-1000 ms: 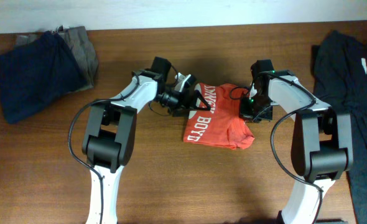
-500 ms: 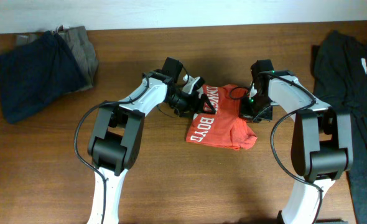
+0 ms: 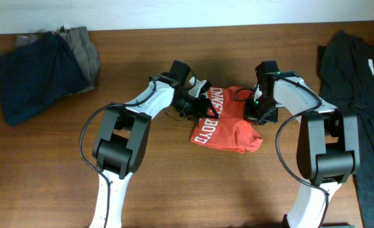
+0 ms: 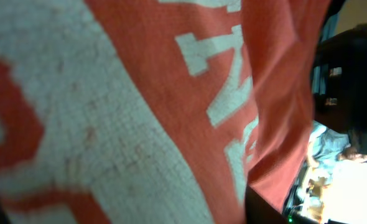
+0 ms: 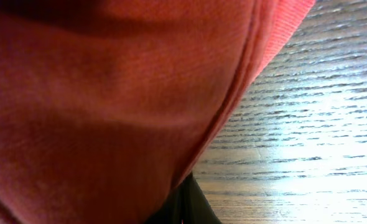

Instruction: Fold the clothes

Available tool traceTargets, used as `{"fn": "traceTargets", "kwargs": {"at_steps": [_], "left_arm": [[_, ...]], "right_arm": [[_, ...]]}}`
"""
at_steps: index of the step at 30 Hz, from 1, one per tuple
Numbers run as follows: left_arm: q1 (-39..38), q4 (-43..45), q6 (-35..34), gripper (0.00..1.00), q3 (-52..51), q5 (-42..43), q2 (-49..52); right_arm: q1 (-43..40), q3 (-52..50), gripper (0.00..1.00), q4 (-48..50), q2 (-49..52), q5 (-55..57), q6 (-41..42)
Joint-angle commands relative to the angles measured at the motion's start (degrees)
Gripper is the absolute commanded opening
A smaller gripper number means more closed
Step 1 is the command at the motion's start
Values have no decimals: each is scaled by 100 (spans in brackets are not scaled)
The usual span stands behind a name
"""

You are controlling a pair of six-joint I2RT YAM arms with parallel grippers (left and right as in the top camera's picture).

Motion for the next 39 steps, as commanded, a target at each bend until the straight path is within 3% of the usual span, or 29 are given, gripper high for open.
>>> {"fn": "traceTargets", "kwargs": {"at_steps": [1, 3, 4, 10, 18, 28, 39], "left_arm": [[-208, 52, -61, 21, -199, -553, 402], [-216, 57, -63, 2, -199, -553, 402], [-216, 52, -66, 0, -199, -549, 402], [-146, -44, -81, 0, -24, -649, 393], [111, -643, 450, 0, 1300, -1945, 391], [813, -518, 1193, 0, 2070, -3012, 391], [1974, -61, 1700, 0, 2522, -3073, 391]], "right_arm": [[26, -22, 4, -76, 155, -76, 42], [26, -22, 4, -94, 155, -76, 42], [26, -22, 4, -96, 155, -74, 42], [-201, -20, 4, -219, 155, -68, 39], [-1126, -20, 4, -745, 153, -229, -308], [-1211, -22, 4, -990, 153, -225, -568], [-1213, -20, 4, -1220, 153, -223, -715]]}}
